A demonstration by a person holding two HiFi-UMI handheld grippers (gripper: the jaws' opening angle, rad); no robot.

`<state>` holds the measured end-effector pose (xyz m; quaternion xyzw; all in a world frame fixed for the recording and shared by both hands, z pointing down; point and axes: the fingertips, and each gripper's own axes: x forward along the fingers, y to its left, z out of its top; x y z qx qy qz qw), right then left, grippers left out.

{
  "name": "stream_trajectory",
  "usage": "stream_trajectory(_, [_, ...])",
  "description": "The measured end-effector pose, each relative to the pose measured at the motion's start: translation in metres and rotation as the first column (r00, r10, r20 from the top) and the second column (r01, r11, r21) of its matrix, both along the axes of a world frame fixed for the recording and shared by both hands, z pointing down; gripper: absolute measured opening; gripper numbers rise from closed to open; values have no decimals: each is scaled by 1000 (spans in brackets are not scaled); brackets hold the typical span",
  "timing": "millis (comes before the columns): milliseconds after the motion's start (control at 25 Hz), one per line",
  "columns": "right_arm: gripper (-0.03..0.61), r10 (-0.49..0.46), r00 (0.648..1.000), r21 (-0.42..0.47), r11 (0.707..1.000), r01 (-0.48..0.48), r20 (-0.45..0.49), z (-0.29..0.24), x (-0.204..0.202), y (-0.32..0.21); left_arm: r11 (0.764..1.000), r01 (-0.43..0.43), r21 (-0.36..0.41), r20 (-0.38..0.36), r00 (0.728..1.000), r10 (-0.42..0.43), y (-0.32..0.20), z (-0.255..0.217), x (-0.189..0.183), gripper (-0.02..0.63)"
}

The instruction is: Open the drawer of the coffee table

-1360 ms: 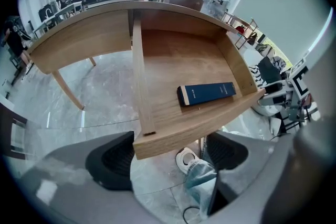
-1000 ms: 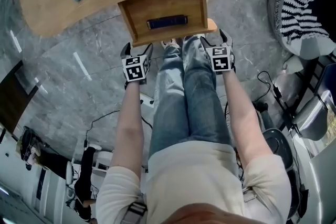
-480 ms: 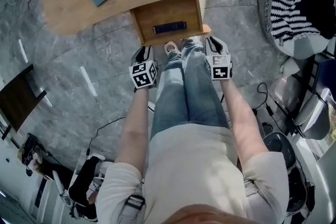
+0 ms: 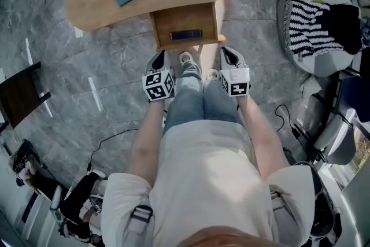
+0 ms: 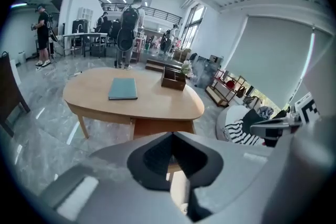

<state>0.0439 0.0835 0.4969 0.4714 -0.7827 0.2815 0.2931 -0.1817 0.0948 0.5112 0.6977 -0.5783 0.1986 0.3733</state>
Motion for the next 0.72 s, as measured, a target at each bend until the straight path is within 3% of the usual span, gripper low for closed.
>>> stream_trajectory(400, [2, -160, 982, 149, 978, 145, 96, -97, 3, 28, 986, 116, 123, -27, 993, -113, 38, -92, 42, 0])
stream_trajectory(720, [2, -233, 963, 246, 950, 195, 138, -159, 19, 63, 971, 145, 190, -70, 989, -134, 82, -144, 83, 0])
